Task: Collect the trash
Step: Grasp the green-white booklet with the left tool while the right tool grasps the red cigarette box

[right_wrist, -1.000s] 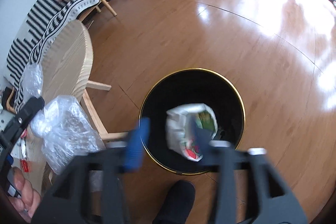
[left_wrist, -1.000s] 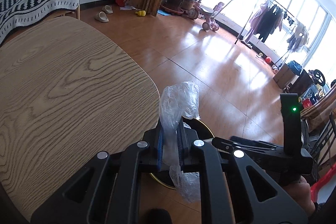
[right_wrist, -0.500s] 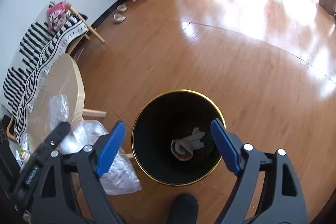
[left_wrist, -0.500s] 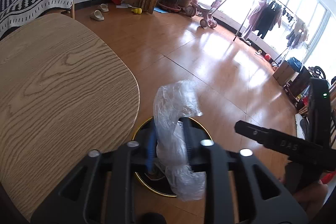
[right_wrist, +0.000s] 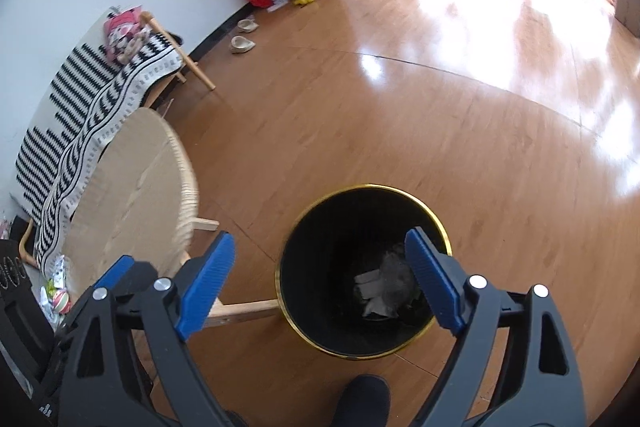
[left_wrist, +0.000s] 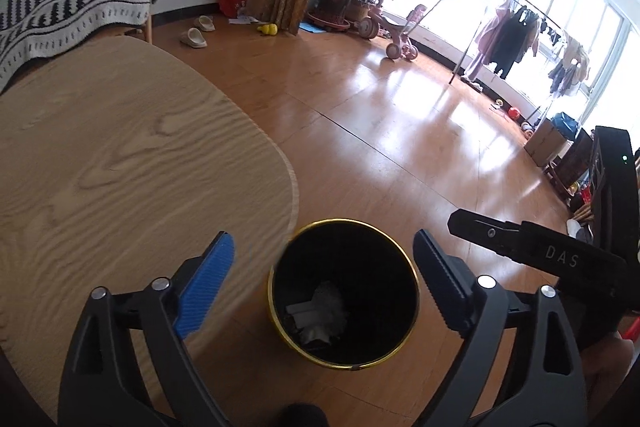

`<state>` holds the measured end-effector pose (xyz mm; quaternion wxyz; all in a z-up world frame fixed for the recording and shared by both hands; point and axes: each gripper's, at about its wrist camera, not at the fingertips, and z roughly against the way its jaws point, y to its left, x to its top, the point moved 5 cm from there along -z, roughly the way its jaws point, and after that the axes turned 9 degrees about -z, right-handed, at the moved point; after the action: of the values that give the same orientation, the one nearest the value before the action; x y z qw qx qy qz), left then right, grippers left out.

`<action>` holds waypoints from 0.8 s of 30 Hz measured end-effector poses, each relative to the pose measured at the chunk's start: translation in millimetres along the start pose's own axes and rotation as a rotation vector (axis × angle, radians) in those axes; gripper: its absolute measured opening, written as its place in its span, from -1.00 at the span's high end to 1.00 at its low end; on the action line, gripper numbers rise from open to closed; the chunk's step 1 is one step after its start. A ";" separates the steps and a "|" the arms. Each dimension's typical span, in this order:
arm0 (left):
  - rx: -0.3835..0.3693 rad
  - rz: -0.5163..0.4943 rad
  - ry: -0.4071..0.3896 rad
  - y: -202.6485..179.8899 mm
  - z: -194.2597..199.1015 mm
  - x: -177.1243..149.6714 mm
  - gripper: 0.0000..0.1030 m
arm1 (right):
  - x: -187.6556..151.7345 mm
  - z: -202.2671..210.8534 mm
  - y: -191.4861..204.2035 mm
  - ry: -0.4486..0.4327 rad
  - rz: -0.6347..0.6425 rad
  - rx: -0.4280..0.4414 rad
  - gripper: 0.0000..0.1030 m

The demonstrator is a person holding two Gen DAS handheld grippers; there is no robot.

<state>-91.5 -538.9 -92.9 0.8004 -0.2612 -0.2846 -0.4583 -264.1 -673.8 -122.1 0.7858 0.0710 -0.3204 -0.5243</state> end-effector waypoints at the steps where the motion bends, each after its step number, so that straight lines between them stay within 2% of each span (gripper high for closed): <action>1: 0.013 0.006 -0.003 9.4 10.3 0.4 -0.78 | -2.1 0.2 11.1 -0.001 0.022 0.005 -0.64; 6: 0.129 0.036 -0.031 67.6 68.0 -2.1 -0.80 | -23.5 0.3 91.1 0.010 0.163 0.062 -0.65; 12: 0.318 0.136 -0.066 166.1 155.5 -25.0 -0.81 | -76.9 -0.6 217.6 0.060 0.360 0.187 -0.65; 15: 0.424 0.214 -0.071 225.0 205.2 -51.1 -0.81 | -114.0 -0.2 279.0 0.090 0.466 0.248 -0.65; 18: 0.494 0.272 -0.068 269.3 244.5 -76.6 -0.81 | -153.3 1.1 334.9 0.123 0.556 0.308 -0.65; 24: 0.677 0.394 -0.066 357.7 338.0 -148.4 -0.81 | -243.9 -1.9 433.8 0.208 0.741 0.417 -0.65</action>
<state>89.0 -64.0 -15.2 0.9044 -0.0467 -0.3896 -0.1678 15.1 -271.2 -34.1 0.9178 0.1605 -0.3424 -0.1210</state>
